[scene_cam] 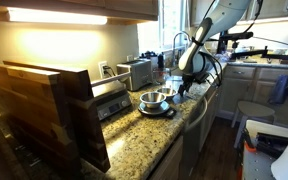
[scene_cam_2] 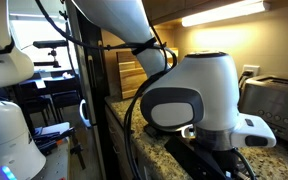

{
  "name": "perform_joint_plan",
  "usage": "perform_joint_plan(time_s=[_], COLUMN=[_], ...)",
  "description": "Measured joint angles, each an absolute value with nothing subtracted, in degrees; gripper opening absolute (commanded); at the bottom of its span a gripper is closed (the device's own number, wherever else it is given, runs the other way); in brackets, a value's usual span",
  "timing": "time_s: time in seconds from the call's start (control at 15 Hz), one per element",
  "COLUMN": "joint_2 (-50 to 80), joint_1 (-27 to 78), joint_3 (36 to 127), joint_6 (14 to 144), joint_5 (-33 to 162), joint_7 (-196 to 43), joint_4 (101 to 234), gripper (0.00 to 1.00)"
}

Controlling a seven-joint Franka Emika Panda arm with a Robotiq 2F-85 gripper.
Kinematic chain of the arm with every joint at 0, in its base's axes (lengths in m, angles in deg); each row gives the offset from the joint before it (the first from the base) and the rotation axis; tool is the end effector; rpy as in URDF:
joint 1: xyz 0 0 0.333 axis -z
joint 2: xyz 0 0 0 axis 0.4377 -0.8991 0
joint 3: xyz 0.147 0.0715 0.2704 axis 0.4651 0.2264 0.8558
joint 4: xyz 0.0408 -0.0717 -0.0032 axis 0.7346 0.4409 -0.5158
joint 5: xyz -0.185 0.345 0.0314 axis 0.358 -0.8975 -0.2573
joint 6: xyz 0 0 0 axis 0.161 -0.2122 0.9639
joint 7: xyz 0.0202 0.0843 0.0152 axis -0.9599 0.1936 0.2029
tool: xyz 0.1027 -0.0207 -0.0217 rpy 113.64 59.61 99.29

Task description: Use the spoon to move the contents in the silver bowl into the other bowl

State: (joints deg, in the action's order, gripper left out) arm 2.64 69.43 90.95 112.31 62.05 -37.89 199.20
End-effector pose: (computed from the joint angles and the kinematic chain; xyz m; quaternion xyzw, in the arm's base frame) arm 0.4606 -0.3628 0.1889 0.9902 -0.0429 0.1181 0.0613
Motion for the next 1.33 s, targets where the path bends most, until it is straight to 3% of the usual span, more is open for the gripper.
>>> perform_joint_plan(time_s=[0.07, 0.13, 0.67, 1.33], joint_2=[2.51, 2.37, 3.47, 3.90], joint_1=[69.87, 70.45, 76.01, 75.44], joint_3=[91.36, 91.95, 98.33, 96.57], joint_6=[112.31, 112.31, 110.32, 96.80], joint_5=[62.04, 61.97, 60.38, 56.83], joint_7=[-37.64, -37.04, -29.30, -20.32], joint_4=[199.10, 199.01, 198.78, 195.78], gripper=[0.84, 1.00, 1.00, 0.97])
